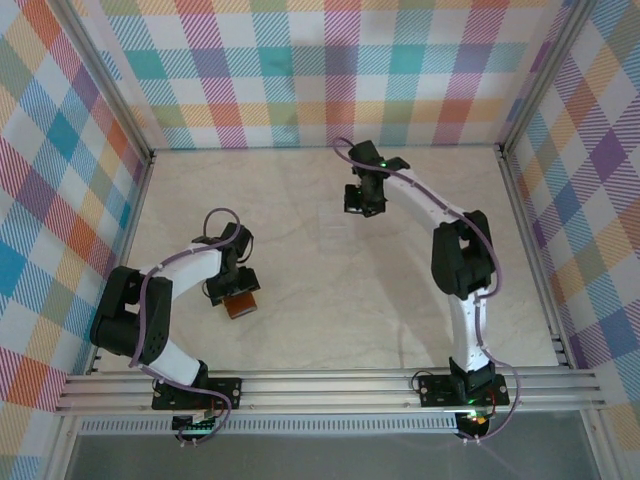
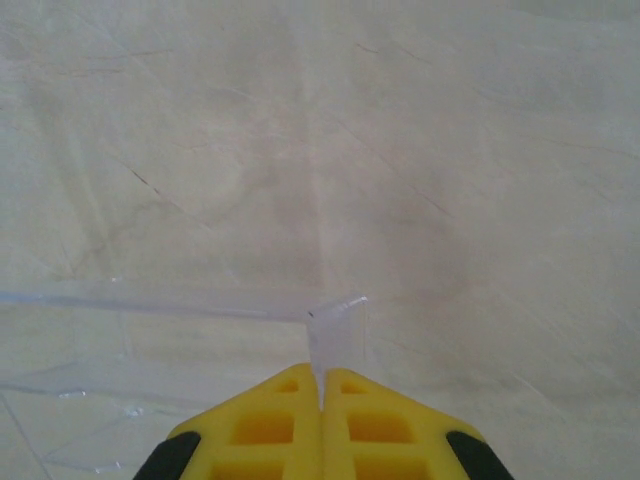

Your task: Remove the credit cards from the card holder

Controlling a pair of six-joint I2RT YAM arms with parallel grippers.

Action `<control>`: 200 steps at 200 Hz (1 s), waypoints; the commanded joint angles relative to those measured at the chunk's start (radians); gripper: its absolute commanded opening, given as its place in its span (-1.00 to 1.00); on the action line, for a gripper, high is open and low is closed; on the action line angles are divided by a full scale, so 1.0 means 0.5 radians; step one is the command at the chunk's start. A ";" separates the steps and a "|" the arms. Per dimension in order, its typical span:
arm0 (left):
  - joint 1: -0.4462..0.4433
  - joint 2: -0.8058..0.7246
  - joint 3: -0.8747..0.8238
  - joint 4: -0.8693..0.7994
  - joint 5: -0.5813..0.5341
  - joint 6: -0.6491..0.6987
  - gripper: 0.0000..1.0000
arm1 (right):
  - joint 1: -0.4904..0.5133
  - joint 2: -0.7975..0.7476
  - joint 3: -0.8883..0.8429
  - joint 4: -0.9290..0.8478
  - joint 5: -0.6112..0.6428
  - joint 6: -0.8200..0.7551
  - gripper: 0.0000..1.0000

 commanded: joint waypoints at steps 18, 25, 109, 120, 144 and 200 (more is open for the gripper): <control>-0.326 -0.013 0.039 0.002 0.244 -0.160 0.45 | 0.084 0.200 0.276 -0.137 -0.020 0.086 -1.00; -0.385 -0.013 0.057 -0.007 0.236 -0.187 0.45 | 0.094 0.220 0.291 -0.132 -0.021 0.109 -1.00; -0.956 0.225 0.361 -0.029 0.124 -0.410 0.45 | 0.177 0.048 -0.006 -0.133 0.099 0.262 -1.00; -1.005 0.257 0.388 -0.014 0.128 -0.424 0.44 | 0.177 -0.015 -0.115 -0.081 0.116 0.285 -1.00; -1.108 0.333 0.447 -0.011 0.110 -0.448 0.45 | 0.183 -0.057 -0.185 -0.062 0.107 0.302 -0.93; -1.219 0.495 0.578 -0.010 0.153 -0.452 0.47 | 0.183 -0.131 -0.262 0.023 0.087 0.301 -0.44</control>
